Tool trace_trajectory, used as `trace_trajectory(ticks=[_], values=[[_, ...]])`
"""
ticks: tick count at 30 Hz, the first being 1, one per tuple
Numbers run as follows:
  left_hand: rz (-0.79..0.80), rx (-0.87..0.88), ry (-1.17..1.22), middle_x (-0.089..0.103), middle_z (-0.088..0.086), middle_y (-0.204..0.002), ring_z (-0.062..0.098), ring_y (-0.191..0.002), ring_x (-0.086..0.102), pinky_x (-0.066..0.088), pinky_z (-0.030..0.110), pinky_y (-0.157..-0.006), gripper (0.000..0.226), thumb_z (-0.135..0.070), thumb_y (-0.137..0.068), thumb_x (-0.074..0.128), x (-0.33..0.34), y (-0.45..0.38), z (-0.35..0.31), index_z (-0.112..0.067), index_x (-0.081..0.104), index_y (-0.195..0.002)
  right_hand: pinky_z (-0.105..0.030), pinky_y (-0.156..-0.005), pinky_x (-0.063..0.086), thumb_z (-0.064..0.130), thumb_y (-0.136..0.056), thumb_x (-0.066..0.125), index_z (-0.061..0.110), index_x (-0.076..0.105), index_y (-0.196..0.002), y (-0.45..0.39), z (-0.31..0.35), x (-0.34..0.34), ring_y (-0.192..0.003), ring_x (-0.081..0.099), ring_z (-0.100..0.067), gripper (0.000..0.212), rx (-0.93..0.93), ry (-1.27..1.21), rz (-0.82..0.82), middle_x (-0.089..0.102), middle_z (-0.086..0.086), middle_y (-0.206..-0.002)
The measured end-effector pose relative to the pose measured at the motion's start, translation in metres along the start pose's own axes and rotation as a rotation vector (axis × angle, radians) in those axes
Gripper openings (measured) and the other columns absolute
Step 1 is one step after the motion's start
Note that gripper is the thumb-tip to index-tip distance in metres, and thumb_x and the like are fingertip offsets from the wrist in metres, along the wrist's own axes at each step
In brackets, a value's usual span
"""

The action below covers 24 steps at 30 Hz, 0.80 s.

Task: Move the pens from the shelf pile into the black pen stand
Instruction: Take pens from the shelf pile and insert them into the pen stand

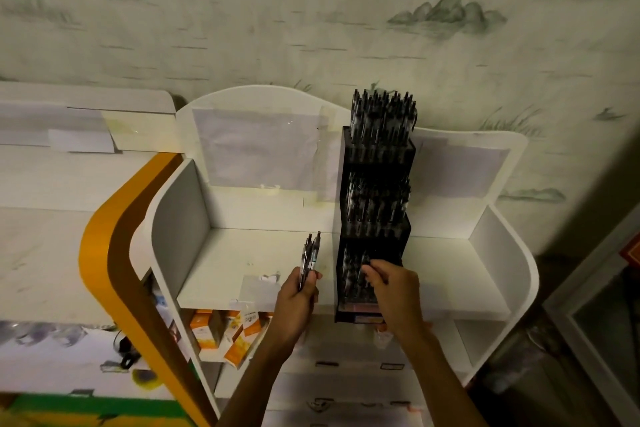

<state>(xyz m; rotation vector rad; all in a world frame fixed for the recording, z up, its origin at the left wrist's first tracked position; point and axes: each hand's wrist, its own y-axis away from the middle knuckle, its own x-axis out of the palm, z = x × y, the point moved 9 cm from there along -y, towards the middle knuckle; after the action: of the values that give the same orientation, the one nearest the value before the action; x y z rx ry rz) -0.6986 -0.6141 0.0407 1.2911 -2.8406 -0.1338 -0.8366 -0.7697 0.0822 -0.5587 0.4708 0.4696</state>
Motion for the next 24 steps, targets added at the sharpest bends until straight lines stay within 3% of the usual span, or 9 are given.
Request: trace_trajectory(ticks=[12,18,21,24], values=[[0.052,0.037,-0.048,0.055,-0.003,-0.066,0.004,-0.054,0.046,0.039,0.016,-0.052,0.025,-0.037,-0.104,0.043,0.012,0.006,-0.003,-0.027,0.066,-0.108,-0.003,-0.061,0.034,0.026,-0.091,0.067,0.014,0.074,-0.081,0.01,-0.018,0.024,-0.065,0.055,-0.005,0.016,0.055,0.18,0.131,0.062,0.007,-0.07],[0.065,0.003,-0.011,0.062,-0.002,-0.068,0.008,-0.055,0.047,0.04,0.02,-0.053,0.027,-0.034,-0.104,0.046,0.017,0.011,-0.003,-0.017,0.066,-0.104,-0.011,-0.061,0.042,0.031,-0.087,0.071,0.022,0.067,-0.065,0.01,-0.021,0.014,-0.055,0.056,-0.001,0.024,0.118,0.172,0.135,0.06,0.009,-0.059],[0.081,0.037,0.024,0.064,0.002,-0.069,0.009,-0.05,0.043,0.035,0.02,-0.046,0.027,-0.03,-0.103,0.049,0.019,0.012,-0.01,-0.017,0.072,-0.101,-0.01,-0.061,0.045,0.026,-0.087,0.071,0.023,0.067,-0.068,0.009,-0.012,0.002,-0.057,0.061,-0.003,0.02,0.152,0.081,0.112,0.064,0.009,-0.061],[0.106,0.054,0.028,0.066,0.004,-0.07,0.01,-0.045,0.04,0.033,0.02,-0.043,0.027,-0.031,-0.102,0.051,0.024,0.012,-0.014,-0.018,0.074,-0.1,-0.019,-0.067,0.057,0.02,-0.09,0.068,0.017,0.073,-0.085,0.005,0.004,-0.004,-0.066,0.069,-0.005,0.008,0.205,-0.216,0.132,0.072,0.004,-0.073]])
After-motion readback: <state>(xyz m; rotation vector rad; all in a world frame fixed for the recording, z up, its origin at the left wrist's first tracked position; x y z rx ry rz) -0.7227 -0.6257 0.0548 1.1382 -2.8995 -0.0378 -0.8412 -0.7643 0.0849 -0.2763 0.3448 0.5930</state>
